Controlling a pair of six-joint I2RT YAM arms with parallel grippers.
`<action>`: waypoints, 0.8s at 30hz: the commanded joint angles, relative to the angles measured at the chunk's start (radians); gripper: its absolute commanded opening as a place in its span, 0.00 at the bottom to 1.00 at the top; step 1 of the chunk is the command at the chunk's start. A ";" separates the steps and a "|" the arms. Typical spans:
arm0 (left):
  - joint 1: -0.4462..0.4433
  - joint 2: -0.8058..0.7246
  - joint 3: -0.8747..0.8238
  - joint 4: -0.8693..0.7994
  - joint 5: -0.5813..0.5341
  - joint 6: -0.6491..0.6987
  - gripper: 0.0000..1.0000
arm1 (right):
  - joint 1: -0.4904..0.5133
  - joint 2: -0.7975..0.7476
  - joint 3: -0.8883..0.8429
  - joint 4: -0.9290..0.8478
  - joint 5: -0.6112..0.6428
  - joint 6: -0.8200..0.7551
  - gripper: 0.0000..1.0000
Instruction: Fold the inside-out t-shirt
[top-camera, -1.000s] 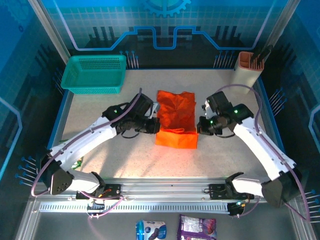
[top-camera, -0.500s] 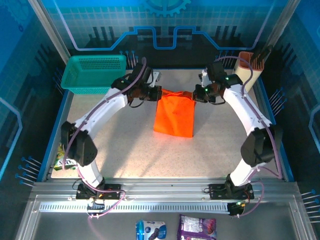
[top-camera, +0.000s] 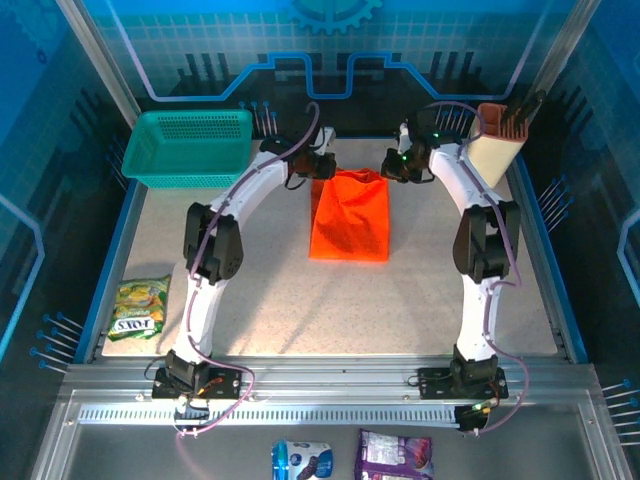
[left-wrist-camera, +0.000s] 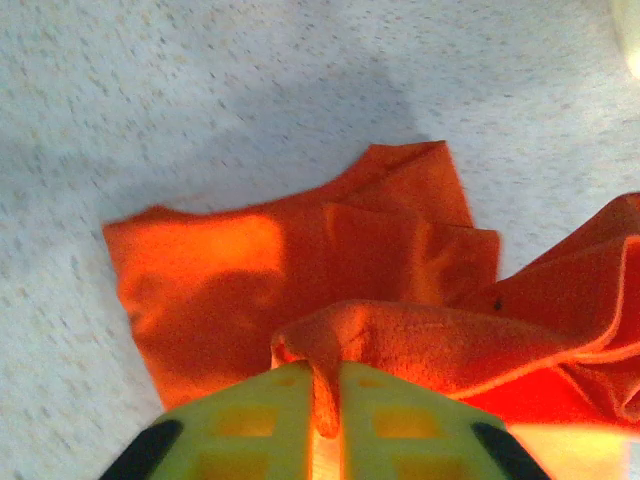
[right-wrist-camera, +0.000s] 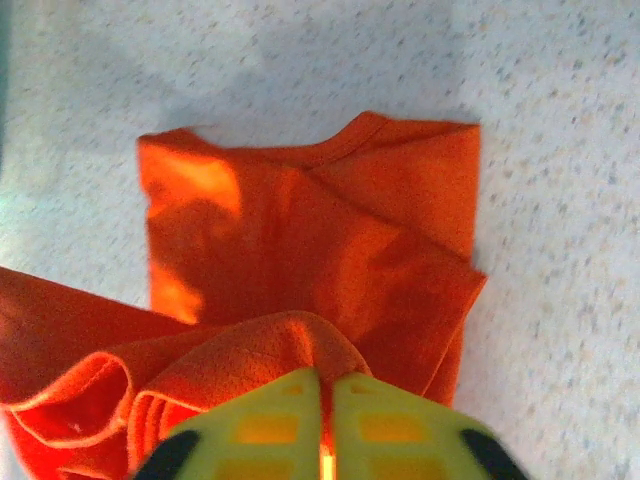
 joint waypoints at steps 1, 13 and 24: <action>0.036 0.092 0.137 -0.065 -0.059 -0.002 0.29 | -0.030 0.078 0.100 0.003 0.001 0.016 0.32; 0.022 0.111 0.098 0.104 0.170 -0.063 0.27 | 0.071 -0.168 -0.292 0.130 -0.154 0.077 0.44; 0.031 0.288 0.173 0.027 0.241 -0.134 0.13 | 0.224 -0.218 -0.663 0.326 -0.231 0.217 0.38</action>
